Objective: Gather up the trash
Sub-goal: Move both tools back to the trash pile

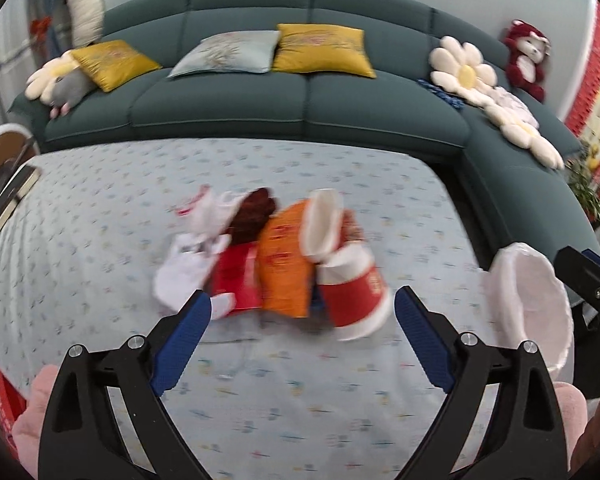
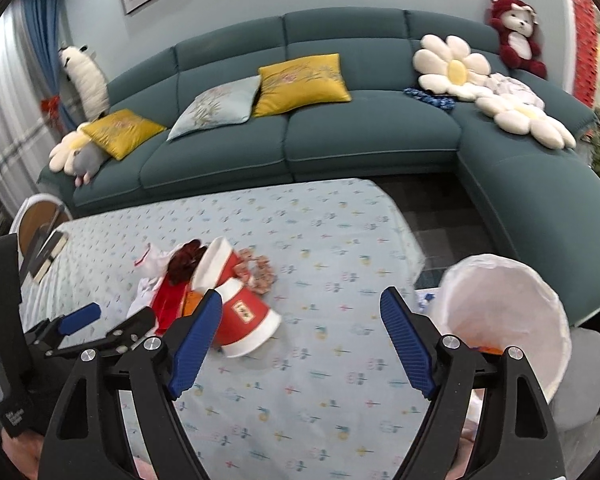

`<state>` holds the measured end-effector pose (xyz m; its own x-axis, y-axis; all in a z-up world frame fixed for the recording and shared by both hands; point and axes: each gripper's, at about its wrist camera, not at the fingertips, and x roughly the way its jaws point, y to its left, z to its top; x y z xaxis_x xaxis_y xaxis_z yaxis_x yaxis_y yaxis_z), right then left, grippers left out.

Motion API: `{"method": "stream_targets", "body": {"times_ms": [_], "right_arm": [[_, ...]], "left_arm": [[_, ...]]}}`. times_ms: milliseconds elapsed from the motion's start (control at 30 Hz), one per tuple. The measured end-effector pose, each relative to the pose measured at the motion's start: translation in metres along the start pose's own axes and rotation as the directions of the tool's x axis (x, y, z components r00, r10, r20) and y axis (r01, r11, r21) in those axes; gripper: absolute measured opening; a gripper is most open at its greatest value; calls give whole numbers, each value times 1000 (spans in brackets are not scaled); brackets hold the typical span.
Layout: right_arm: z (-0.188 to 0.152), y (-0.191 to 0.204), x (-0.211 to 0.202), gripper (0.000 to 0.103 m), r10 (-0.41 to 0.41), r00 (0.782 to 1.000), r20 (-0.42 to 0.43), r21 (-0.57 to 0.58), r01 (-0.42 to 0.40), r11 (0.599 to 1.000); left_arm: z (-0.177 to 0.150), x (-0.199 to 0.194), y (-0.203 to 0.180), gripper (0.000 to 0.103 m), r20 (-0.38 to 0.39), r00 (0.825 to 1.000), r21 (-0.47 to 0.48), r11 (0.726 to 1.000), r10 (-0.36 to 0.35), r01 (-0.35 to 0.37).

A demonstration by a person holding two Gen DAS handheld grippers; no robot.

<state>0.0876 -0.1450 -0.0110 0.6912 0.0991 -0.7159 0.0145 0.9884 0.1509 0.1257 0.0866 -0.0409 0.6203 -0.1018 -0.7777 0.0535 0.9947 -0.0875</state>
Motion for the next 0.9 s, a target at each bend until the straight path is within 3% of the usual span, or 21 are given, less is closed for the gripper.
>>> {"method": "stream_targets", "body": {"times_ms": [367, 633, 900], "right_arm": [[-9, 41, 53, 78, 14, 996, -86, 1, -14, 1000], [-16, 44, 96, 78, 15, 986, -166, 116, 4, 993], [-36, 52, 116, 77, 9, 974, -228, 96, 13, 995]], "left_arm": [[-3, 22, 70, 89, -44, 998, -88, 995, 52, -56], [-12, 49, 97, 89, -95, 994, -116, 991, 57, -68], [-14, 83, 129, 89, -144, 989, -191, 981, 12, -39]]}}
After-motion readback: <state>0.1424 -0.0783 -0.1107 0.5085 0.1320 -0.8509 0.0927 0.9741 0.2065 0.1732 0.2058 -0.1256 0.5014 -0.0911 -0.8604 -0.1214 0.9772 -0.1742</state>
